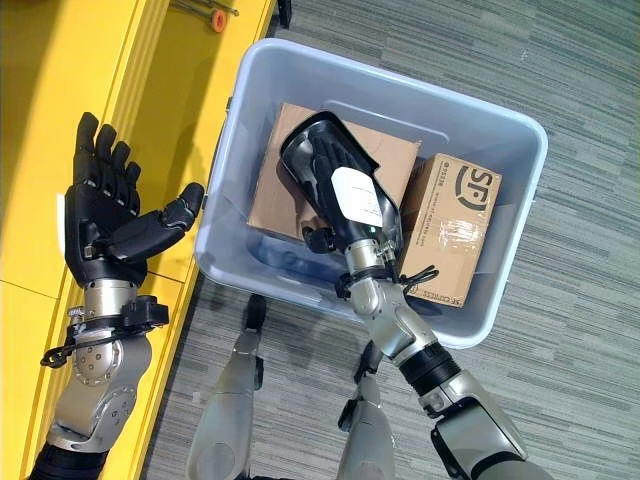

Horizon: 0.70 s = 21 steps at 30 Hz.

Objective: Move parts from the plastic box to the shelf.

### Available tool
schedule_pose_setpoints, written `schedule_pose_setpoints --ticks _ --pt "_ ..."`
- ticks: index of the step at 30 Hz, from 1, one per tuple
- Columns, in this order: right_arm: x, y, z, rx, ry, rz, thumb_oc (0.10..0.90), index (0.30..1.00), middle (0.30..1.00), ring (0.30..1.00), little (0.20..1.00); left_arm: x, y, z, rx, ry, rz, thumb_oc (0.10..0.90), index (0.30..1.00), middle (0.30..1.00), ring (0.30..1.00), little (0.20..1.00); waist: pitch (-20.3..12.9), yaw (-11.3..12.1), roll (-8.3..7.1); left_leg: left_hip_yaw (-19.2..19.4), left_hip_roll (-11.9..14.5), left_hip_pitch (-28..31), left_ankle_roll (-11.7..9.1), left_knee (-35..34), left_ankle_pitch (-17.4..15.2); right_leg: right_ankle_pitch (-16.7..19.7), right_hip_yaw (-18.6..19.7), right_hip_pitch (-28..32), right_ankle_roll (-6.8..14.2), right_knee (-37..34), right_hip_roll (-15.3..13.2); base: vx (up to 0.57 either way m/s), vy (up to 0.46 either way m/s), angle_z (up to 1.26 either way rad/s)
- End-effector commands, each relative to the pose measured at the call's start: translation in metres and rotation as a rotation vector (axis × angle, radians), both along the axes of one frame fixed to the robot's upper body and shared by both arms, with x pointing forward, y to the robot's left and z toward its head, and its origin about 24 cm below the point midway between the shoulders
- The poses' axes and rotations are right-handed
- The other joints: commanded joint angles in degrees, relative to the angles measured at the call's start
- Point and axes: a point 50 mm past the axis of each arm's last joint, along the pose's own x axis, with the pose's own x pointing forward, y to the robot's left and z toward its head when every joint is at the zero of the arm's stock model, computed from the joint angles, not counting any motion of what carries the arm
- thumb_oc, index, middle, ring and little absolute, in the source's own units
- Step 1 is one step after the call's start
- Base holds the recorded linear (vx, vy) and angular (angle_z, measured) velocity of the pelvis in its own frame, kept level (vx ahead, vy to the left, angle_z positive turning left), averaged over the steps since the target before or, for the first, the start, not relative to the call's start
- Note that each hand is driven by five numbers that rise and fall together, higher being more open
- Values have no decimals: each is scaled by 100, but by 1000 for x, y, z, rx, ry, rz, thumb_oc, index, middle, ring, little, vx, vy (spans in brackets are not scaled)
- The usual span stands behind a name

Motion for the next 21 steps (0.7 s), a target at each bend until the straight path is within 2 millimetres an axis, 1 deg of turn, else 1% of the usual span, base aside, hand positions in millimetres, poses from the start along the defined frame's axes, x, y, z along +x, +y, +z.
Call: schedule_pose_setpoints --ticks 1,2,4,7,8,10,13,17,21 --pt "-6 23 55 20 -229 111 900 1000 1000 1000 1000 -18 0 38 7 -258 1 900 1000 1000 1000 1000 -260 -104 -70 -7 -165 -795 70 85 334 -1769 10 1549 -378 -3 390 0 0 0" --pt "-6 23 55 20 -229 111 900 1000 1000 1000 1000 -18 0 38 6 -259 1 900 1000 1000 1000 1000 -257 -105 -69 -8 -166 -796 70 86 334 -1770 8 1550 -378 -3 390 0 0 0" --pt "-5 21 61 1 -253 102 900 1000 1000 1000 1000 -18 1 39 8 -261 4 900 1000 1000 1000 1000 -254 -84 -66 -22 -169 -806 61 69 344 -1775 -7 1536 -377 -3 394 0 0 0" --pt "-3 18 64 -5 -259 88 900 1000 1000 1000 1000 -17 1 39 8 -262 3 900 1000 1000 1000 1000 -248 -71 -68 -28 -170 -823 58 74 347 -1779 -17 1540 -377 -3 399 0 0 0" --pt "-1 18 68 2 -259 82 900 1000 1000 1000 1000 -17 0 39 5 -264 0 900 1000 1000 1000 1000 -239 -49 -70 -28 -174 -843 59 82 341 -1776 -21 1537 -374 -3 400 0 0 0" --pt "0 17 69 13 -250 83 900 1000 1000 1000 1000 -17 1 40 5 -264 -1 900 1000 1000 1000 1000 -233 -40 -72 -31 -177 -858 59 88 340 -1786 -22 1540 -379 -3 402 0 0 0" --pt "3 11 79 -13 -275 58 900 1000 1000 1000 1000 -17 2 40 9 -264 0 900 1000 1000 1000 1000 -214 -7 -78 -56 -178 -910 61 119 333 -1805 -51 1552 -386 -3 402 0 0 0" --pt "6 8 83 4 -270 46 900 1000 1000 1000 1000 -16 3 40 10 -262 0 900 1000 1000 1000 1000 -192 4 -82 -68 -187 -953 65 150 328 -1812 -54 1537 -393 -2 412 3 -2 6" --pt "10 4 82 17 -241 35 900 1000 1000 1000 1000 -16 3 40 5 -263 -1 900 1000 1000 1000 1000 -161 10 -92 -58 -180 -989 71 186 313 -1826 -50 1527 -407 -1 427 0 1 5"
